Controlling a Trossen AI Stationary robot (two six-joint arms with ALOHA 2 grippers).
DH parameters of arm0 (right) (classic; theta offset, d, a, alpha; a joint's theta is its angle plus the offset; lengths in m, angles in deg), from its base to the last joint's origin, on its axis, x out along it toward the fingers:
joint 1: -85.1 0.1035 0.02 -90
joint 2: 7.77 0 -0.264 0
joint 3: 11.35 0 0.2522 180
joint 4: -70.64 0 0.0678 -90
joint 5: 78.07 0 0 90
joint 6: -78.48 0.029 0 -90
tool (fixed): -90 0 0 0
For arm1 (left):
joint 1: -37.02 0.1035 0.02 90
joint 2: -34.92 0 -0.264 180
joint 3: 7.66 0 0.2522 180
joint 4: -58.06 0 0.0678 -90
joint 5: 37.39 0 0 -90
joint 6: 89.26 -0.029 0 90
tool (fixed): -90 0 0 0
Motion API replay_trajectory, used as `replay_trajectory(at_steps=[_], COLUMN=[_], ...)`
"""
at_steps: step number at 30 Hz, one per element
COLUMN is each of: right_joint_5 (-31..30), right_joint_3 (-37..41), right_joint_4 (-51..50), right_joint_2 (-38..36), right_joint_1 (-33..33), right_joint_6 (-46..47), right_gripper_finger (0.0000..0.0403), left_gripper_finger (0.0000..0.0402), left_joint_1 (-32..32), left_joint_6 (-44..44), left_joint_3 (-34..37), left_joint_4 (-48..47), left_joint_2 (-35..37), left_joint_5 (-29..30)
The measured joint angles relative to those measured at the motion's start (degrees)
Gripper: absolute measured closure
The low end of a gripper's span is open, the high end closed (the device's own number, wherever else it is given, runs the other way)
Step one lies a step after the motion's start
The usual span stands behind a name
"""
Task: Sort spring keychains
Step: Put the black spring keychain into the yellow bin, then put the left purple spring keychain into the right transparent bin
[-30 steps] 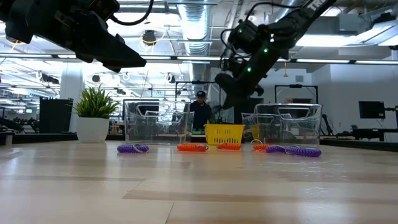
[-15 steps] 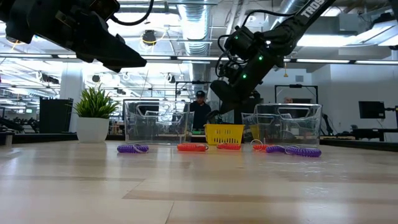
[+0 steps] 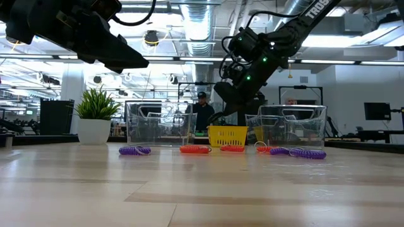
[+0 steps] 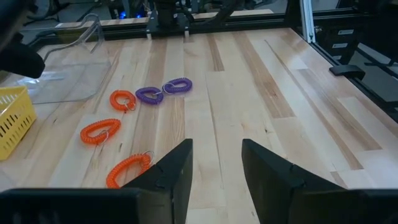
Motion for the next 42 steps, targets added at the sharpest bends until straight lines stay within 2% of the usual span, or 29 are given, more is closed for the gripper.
replay_trajectory(at_steps=[23, 34, 42], right_joint_5=[0.0, 0.0, 0.0], right_joint_3=[0.0, 0.0, 0.0], right_joint_4=[-4.1, -4.1, -4.1], right_joint_2=[0.0, 0.0, 0.0], right_joint_1=[-2.3, -2.3, -2.2], right_joint_6=[1.5, 1.5, 1.5], right_gripper_finger=[0.0399, 0.0347, 0.0342], left_gripper_finger=[0.0266, 0.0266, 0.0266], left_joint_1=[0.0, 0.0, 0.0], left_joint_6=[0.0, 0.0, 0.0], left_joint_3=[0.0, 0.0, 0.0], left_joint_4=[0.0, 0.0, 0.0], left_joint_2=[0.0, 0.0, 0.0], left_joint_5=[0.0, 0.0, 0.0])
